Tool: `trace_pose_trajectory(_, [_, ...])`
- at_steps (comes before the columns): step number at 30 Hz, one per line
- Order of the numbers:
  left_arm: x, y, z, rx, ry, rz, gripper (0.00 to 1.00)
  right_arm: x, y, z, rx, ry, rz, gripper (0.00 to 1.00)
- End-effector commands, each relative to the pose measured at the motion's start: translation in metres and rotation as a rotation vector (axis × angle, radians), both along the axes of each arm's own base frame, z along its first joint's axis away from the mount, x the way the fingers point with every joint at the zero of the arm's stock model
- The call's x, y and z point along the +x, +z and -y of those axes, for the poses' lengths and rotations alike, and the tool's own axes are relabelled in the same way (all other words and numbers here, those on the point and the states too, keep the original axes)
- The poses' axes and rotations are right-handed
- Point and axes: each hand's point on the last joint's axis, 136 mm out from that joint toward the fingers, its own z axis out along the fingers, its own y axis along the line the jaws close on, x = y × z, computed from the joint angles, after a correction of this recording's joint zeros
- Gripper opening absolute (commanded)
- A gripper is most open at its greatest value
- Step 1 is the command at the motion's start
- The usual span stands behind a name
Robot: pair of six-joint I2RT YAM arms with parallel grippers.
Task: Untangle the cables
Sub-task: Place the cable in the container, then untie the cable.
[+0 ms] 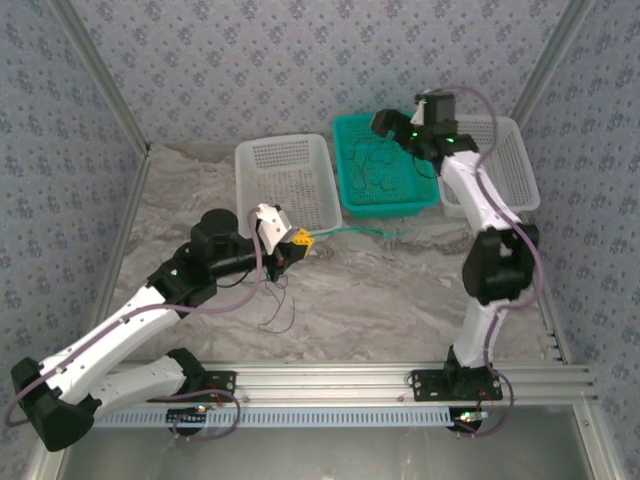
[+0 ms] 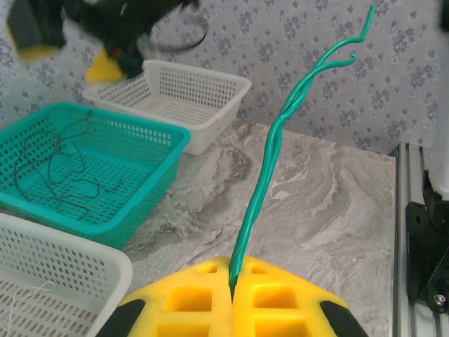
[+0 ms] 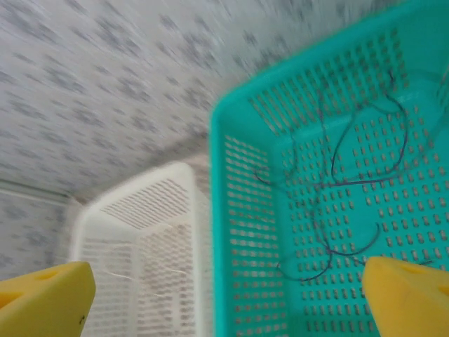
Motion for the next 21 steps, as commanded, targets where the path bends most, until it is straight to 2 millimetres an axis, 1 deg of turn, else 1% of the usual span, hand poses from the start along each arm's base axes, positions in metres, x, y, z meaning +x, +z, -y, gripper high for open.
trace_pose_trajectory(1, [0.007, 0.024, 0.008, -0.042, -0.001, 0.076, 0.00, -0.044, 0.067, 0.020, 0.090, -0.005, 0.141, 1.00])
trace_pose_trajectory(2, [0.011, 0.020, 0.010, -0.029, 0.009, 0.071, 0.00, -0.059, 0.069, 0.022, 0.095, 0.004, 0.154, 1.00])
trace_pose_trajectory(3, [0.016, 0.014, 0.013, -0.011, 0.017, 0.063, 0.00, -0.077, 0.073, 0.019, 0.092, 0.034, 0.182, 1.00])
trace_pose_trajectory(4, [0.019, 0.010, 0.016, 0.002, 0.016, 0.057, 0.00, -0.092, 0.075, 0.014, 0.086, 0.074, 0.212, 0.99])
trace_pose_trajectory(5, [0.021, 0.005, 0.019, 0.014, 0.008, 0.047, 0.00, -0.111, 0.077, 0.009, 0.078, 0.113, 0.243, 0.99])
trace_pose_trajectory(6, [0.022, 0.002, 0.024, 0.018, -0.009, 0.039, 0.00, -0.129, 0.076, 0.004, 0.072, 0.142, 0.258, 0.99])
trace_pose_trajectory(8, [0.018, -0.001, 0.032, 0.003, -0.064, 0.030, 0.00, -0.157, 0.065, -0.003, 0.063, 0.185, 0.253, 0.99])
trace_pose_trajectory(10, [0.019, -0.003, 0.038, -0.027, -0.071, 0.026, 0.00, -0.180, 0.043, -0.011, 0.076, 0.228, 0.203, 1.00])
trace_pose_trajectory(12, [0.028, -0.006, 0.039, -0.033, -0.039, 0.029, 0.00, -0.197, 0.023, -0.018, 0.109, 0.252, 0.142, 1.00])
trace_pose_trajectory(13, [0.032, -0.008, 0.038, -0.027, -0.016, 0.029, 0.00, -0.202, 0.016, -0.019, 0.133, 0.245, 0.119, 1.00])
trace_pose_trajectory(14, [0.041, -0.011, 0.037, -0.015, 0.030, 0.024, 0.00, -0.207, 0.011, -0.021, 0.166, 0.245, 0.105, 1.00])
trace_pose_trajectory(16, [0.061, -0.018, 0.031, 0.020, 0.138, 0.012, 0.00, -0.213, 0.005, -0.028, 0.277, 0.247, 0.078, 1.00])
trace_pose_trajectory(17, [0.072, -0.023, 0.028, 0.044, 0.196, 0.001, 0.00, -0.216, 0.002, -0.034, 0.322, 0.255, 0.071, 1.00])
trace_pose_trajectory(18, [0.078, -0.027, 0.027, 0.066, 0.226, -0.011, 0.00, -0.219, 0.000, -0.041, 0.356, 0.262, 0.069, 1.00])
trace_pose_trajectory(19, [0.080, -0.030, 0.028, 0.078, 0.226, -0.019, 0.00, -0.222, 0.000, -0.050, 0.372, 0.283, 0.080, 1.00])
trace_pose_trajectory(21, [0.078, -0.032, 0.037, 0.072, 0.182, -0.035, 0.00, -0.230, 0.007, -0.067, 0.366, 0.341, 0.126, 1.00])
